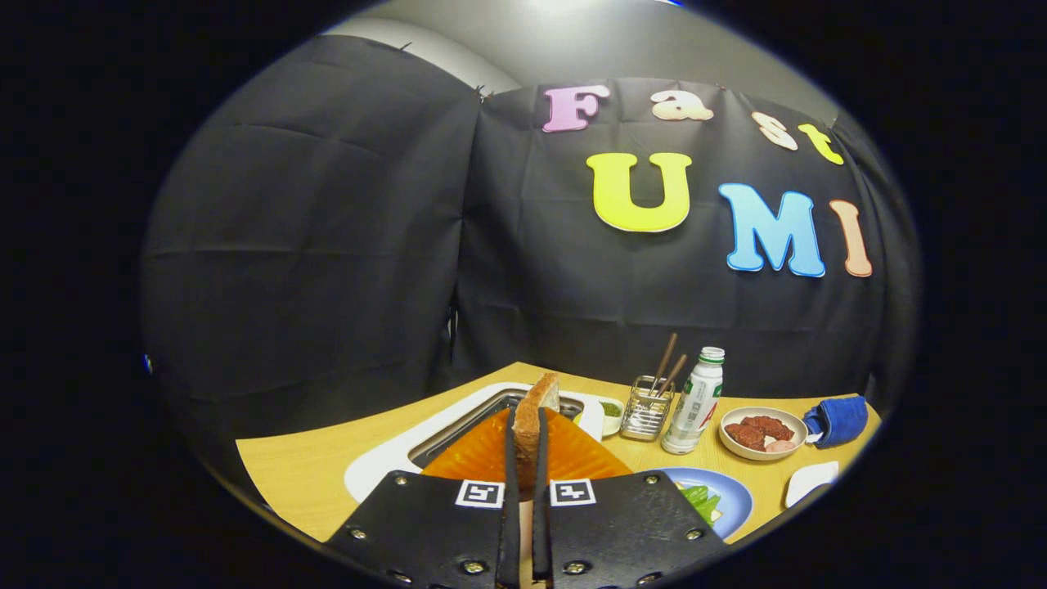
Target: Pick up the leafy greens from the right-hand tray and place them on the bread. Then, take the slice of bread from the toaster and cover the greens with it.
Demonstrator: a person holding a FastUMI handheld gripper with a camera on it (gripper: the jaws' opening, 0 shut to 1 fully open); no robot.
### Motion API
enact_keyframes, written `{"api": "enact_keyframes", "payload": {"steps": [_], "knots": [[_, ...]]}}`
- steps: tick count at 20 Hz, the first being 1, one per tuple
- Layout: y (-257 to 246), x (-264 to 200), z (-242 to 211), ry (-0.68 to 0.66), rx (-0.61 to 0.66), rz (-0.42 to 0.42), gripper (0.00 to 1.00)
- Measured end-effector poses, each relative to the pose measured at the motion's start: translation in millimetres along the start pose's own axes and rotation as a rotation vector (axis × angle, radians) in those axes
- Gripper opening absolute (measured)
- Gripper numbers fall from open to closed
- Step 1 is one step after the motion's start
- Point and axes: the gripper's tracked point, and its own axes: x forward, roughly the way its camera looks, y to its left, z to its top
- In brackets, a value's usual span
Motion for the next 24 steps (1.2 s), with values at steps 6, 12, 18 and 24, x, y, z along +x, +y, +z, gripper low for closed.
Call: {"api": "enact_keyframes", "payload": {"steps": [6, 12, 18, 24], "knots": [[-10, -6, 34, -0.039, 0.070, 0.016, 0.06], [-37, -22, 66, -0.084, 0.112, 0.025, 0.06], [-84, -55, 61, -0.098, 0.100, -0.016, 0.06], [-133, -74, 22, -0.044, 0.094, -0.093, 0.06]]}}
